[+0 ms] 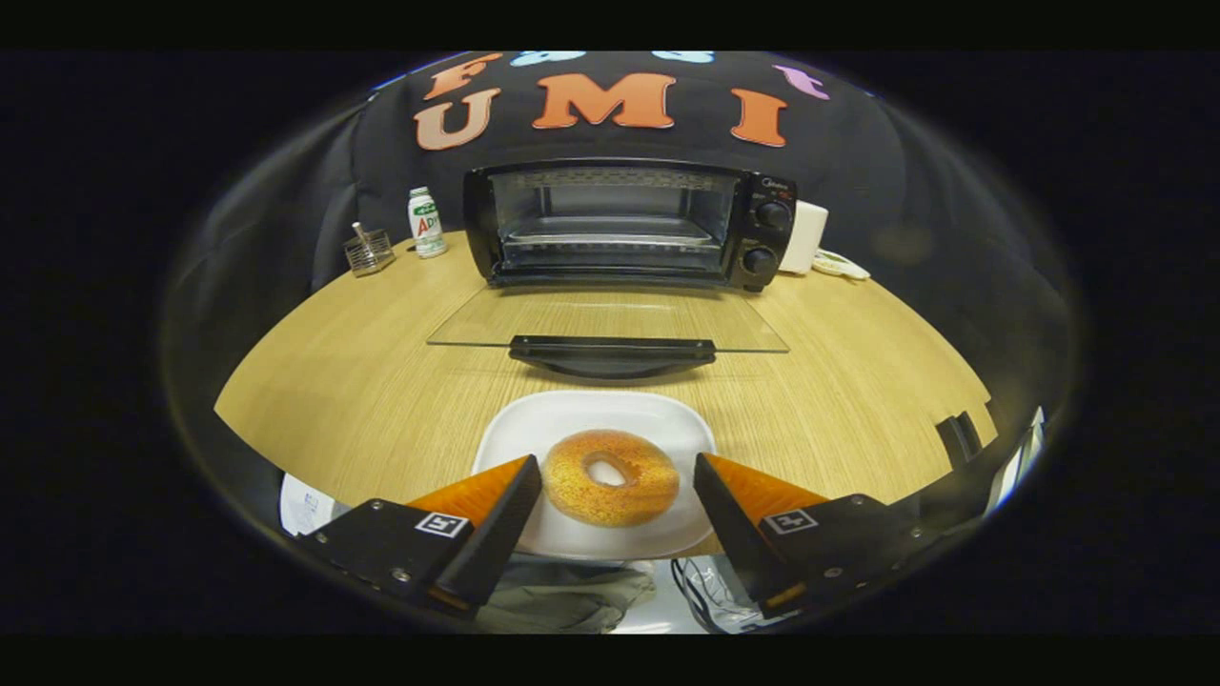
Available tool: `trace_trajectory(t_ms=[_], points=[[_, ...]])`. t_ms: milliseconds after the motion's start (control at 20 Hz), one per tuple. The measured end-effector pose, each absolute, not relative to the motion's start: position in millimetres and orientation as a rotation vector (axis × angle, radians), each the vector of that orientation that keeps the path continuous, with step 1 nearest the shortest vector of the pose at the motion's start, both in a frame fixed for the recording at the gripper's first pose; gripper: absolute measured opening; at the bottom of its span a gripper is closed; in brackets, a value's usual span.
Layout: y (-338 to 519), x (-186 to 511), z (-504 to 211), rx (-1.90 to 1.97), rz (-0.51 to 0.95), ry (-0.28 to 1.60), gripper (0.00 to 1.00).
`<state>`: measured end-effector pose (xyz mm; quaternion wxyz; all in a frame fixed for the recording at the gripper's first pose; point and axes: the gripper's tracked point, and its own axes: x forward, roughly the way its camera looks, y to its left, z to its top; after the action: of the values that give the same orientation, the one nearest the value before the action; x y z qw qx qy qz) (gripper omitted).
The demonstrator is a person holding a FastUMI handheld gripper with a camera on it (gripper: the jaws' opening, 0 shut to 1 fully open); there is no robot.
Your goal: Open the toaster oven, put the food inside, and close the toaster oven door.
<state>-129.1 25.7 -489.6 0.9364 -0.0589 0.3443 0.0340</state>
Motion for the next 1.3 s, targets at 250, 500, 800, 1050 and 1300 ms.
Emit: trace_trajectory(t_ms=[250,500,800,1050,1300], points=[[26.9,-128.9,-493.4,-0.114,0.080,0.717,0.81],[17.9,-130.4,-484.1,-0.100,0.045,0.721,0.63],[20.0,-118.1,-423.7,-0.052,0.038,0.626,0.58],[29.0,-85.0,-372.6,-0.058,0.042,0.523,0.58],[42.5,-38.9,-352.5,-0.034,0.055,0.471,0.58]])
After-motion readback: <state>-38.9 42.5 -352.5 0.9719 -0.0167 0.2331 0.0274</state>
